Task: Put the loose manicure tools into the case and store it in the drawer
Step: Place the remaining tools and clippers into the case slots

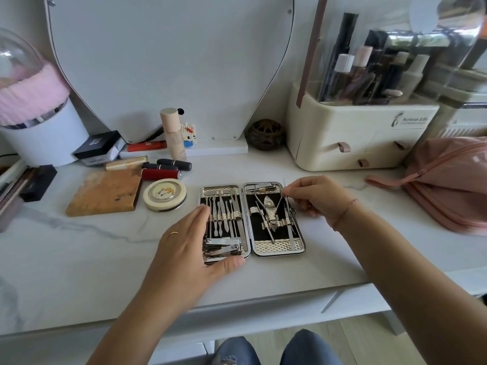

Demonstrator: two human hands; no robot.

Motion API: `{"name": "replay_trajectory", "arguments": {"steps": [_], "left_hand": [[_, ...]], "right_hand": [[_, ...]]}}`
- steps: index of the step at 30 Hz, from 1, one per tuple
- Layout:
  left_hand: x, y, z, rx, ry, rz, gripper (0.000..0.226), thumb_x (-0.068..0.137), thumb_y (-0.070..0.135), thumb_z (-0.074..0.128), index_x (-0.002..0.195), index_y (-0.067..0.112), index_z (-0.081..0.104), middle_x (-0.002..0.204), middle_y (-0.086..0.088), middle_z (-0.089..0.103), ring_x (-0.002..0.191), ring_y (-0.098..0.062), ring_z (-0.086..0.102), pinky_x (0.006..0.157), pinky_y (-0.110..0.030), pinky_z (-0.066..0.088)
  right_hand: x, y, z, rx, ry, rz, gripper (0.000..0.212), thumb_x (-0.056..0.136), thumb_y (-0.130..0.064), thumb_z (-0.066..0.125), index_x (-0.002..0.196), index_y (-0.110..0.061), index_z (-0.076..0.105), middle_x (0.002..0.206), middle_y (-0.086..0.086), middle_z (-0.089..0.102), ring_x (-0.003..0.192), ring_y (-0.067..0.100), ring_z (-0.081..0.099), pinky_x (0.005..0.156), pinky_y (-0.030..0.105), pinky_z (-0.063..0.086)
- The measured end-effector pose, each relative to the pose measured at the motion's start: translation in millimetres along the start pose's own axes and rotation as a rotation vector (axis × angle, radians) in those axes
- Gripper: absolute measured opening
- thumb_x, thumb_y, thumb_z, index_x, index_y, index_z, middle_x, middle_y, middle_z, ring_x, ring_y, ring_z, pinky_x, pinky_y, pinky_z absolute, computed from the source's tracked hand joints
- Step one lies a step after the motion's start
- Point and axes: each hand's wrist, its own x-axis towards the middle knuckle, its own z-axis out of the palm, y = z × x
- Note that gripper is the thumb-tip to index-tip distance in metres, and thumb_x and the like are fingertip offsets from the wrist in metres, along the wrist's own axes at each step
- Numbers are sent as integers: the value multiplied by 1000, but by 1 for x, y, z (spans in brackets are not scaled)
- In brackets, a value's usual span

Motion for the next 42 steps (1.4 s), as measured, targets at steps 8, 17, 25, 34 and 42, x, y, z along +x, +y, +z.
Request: {"name": "replay_trajectory", "arguments": {"steps": [8,17,25,34,42], "left_hand": [[-1,2,-2,7,-5,-2,115,53,89,28,148,25,15,154,11,17,137,-10,16,107,-19,8],[-1,3,-3,0,-14,-10,115,52,89,30,147,26,15,154,12,17,138,-12,17,110,-23,11],[-1,4,-3,-4,-10,-8,115,52,89,30,148,26,14,154,12,15,138,-10,15,108,-20,9],[-1,1,-2,-1,-6,-8,115,53,90,29,147,27,13,154,12,15,138,-11,15,108,-21,9],[0,2,-1,3,7,3,116,52,89,28,147,25,15,154,11,17,138,-9,15,108,-19,7]], "right_hand": [[0,0,-2,16,-45,-6,9,81,-10,68,74,-4,65,50,0,55,40,7,42,37,15,29],[1,-1,-2,12,-59,21,12,84,-8,65,73,-4,62,58,6,58,38,3,49,35,14,37],[-1,-4,-1,-138,-71,8,9,80,-9,70,73,-5,66,50,0,54,37,6,41,43,19,32],[-6,5,5,-181,94,4,21,75,-9,75,60,-13,59,52,1,50,47,14,40,48,23,35],[-8,0,0,-134,-35,12,23,76,2,71,89,-7,54,60,6,51,40,13,41,35,17,31]]}}
